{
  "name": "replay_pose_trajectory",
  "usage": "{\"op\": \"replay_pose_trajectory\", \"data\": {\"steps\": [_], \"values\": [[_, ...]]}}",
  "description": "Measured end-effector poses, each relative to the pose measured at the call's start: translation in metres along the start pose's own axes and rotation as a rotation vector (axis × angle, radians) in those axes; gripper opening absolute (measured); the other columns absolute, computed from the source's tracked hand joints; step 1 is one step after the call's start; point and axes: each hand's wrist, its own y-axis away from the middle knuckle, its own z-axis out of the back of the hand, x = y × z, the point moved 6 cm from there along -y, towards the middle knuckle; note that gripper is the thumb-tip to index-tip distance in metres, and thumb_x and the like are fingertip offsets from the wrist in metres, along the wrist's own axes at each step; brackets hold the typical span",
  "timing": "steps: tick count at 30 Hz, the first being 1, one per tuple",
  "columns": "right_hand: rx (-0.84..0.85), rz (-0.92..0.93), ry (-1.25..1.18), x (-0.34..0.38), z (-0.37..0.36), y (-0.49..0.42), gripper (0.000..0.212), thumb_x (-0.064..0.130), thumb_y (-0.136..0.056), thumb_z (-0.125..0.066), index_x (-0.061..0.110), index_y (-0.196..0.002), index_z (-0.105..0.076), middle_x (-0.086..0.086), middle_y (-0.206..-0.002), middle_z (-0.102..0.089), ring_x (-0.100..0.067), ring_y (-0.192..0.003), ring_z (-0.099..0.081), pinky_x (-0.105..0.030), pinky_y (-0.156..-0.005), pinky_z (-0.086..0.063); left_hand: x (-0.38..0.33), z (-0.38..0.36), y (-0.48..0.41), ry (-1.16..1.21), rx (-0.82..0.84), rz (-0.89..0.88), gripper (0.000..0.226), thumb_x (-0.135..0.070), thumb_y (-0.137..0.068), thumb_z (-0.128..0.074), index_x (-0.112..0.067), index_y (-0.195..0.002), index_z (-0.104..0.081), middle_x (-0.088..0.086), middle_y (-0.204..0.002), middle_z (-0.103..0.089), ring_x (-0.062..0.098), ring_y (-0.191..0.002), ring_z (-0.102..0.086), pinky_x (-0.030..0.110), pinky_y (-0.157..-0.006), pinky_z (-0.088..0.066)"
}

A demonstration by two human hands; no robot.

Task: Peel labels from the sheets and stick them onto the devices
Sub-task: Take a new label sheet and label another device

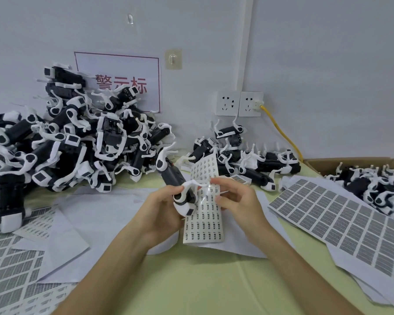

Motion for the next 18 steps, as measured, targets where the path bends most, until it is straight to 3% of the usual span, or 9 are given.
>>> {"op": "replay_pose_trajectory", "data": {"steps": [5,7,10,14,18], "values": [[-0.014,0.020,0.076,-0.0004,0.0011,-0.0004,0.053,-0.012,-0.087,-0.065,0.036,-0.106,-0.075,0.008,-0.107,-0.077,-0.017,-0.088,-0.070,-0.036,-0.084,-0.060,-0.0014,-0.0030,-0.0010,-0.024,0.052,-0.034,0.037,-0.030,-0.094,-0.062,-0.009,-0.122,-0.075,0.007,-0.121,-0.073,0.023,-0.110,-0.068,0.033,-0.097,-0.053],[-0.020,0.033,0.107,0.0005,0.0009,0.0001,0.046,-0.009,-0.087,-0.068,0.032,-0.108,-0.075,0.004,-0.104,-0.076,-0.017,-0.086,-0.071,-0.037,-0.083,-0.060,-0.0031,-0.0006,-0.0012,-0.018,0.038,-0.051,0.037,-0.028,-0.097,-0.058,-0.009,-0.125,-0.074,0.009,-0.124,-0.073,0.025,-0.114,-0.069,0.036,-0.098,-0.054],[-0.034,0.060,0.127,0.0022,-0.0006,0.0014,0.034,0.002,-0.087,-0.077,0.029,-0.107,-0.074,0.003,-0.100,-0.076,-0.015,-0.081,-0.071,-0.034,-0.079,-0.060,-0.0046,0.0014,-0.0014,-0.026,0.003,-0.083,0.045,-0.028,-0.091,-0.067,-0.004,-0.129,-0.070,0.017,-0.133,-0.068,0.032,-0.121,-0.066,0.042,-0.101,-0.054],[-0.070,0.066,0.110,0.0034,0.0037,0.0010,0.034,0.006,-0.084,-0.082,0.032,-0.105,-0.076,0.001,-0.093,-0.075,-0.015,-0.076,-0.070,-0.028,-0.076,-0.058,-0.0037,0.0001,-0.0033,-0.067,-0.027,-0.112,0.056,-0.025,-0.093,-0.062,0.001,-0.143,-0.058,0.024,-0.148,-0.056,0.037,-0.132,-0.057,0.048,-0.113,-0.045],[-0.091,0.067,0.091,0.0040,0.0061,0.0013,0.035,0.005,-0.082,-0.083,0.033,-0.103,-0.077,-0.002,-0.090,-0.076,-0.020,-0.078,-0.071,-0.029,-0.075,-0.059,-0.0028,-0.0035,-0.0015,-0.095,-0.001,-0.113,0.038,-0.021,-0.091,-0.058,-0.005,-0.123,-0.072,0.022,-0.138,-0.062,0.034,-0.128,-0.056,0.051,-0.120,-0.035]]}}
